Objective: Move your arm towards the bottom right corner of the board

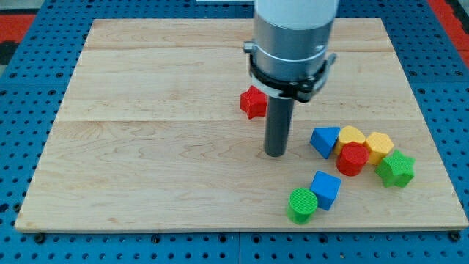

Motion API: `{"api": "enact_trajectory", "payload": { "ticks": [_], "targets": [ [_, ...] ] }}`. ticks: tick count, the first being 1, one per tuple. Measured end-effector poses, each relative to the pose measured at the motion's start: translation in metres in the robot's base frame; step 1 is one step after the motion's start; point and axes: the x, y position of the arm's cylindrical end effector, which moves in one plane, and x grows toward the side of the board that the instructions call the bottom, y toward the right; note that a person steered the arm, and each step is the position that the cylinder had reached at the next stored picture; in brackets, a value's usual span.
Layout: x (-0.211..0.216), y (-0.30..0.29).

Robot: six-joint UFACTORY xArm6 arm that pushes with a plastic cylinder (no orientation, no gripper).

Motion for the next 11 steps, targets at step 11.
{"api": "enact_trajectory", "payload": {
  "ticks": [11],
  "targets": [
    [0.113, 0.116]
  ]
}}
